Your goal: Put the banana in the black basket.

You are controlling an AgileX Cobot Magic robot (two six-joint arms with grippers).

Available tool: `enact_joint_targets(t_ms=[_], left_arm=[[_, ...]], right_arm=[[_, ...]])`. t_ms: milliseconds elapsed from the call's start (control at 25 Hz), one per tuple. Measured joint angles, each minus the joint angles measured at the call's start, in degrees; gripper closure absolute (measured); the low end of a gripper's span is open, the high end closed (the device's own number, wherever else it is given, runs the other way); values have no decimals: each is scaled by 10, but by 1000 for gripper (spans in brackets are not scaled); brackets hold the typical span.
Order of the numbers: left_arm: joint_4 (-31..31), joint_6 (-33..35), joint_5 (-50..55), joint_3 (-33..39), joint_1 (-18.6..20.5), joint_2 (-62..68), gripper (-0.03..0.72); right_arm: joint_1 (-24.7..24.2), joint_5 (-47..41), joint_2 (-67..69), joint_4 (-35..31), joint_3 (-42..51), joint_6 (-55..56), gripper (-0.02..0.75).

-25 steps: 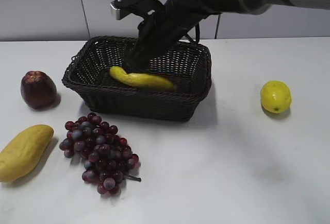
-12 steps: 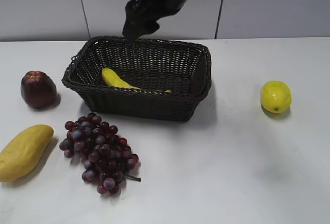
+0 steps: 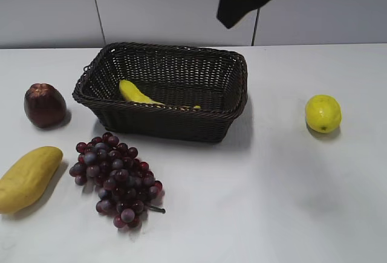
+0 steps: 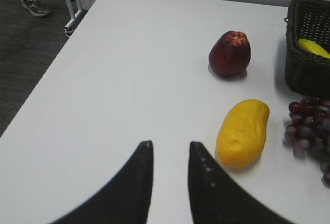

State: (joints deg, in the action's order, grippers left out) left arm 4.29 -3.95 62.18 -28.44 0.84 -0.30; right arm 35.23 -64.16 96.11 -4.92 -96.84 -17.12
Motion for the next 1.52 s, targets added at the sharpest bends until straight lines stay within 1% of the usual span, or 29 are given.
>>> enact_joint_targets(t_ms=[240, 400, 640, 880, 1000, 1160, 1240, 1280, 1360, 1520], left_arm=[[0, 0, 0, 0, 0, 0, 458], [0, 0, 0, 0, 0, 0, 458], [0, 0, 0, 0, 0, 0, 458], [0, 0, 0, 0, 0, 0, 458], [0, 0, 0, 0, 0, 0, 458], [0, 0, 0, 0, 0, 0, 458], [0, 0, 0, 0, 0, 0, 458], [0, 0, 0, 0, 0, 0, 458], [0, 0, 0, 0, 0, 0, 458], [0, 0, 0, 0, 0, 0, 458]], right_arm=[[0, -40, -107, 31, 138, 93, 148], [0, -45, -173, 35, 245, 133, 148], [0, -23, -269, 39, 384, 171, 148], [-4, 18, -371, 39, 501, 202, 148], [-32, 27, -431, 38, 549, 212, 148], [-115, 29, -532, 45, 585, 214, 148], [-155, 30, -590, 61, 588, 215, 148], [-167, 31, -624, 70, 588, 215, 148], [-183, 31, -686, 81, 588, 215, 148], [-187, 29, -791, 86, 589, 216, 148]])
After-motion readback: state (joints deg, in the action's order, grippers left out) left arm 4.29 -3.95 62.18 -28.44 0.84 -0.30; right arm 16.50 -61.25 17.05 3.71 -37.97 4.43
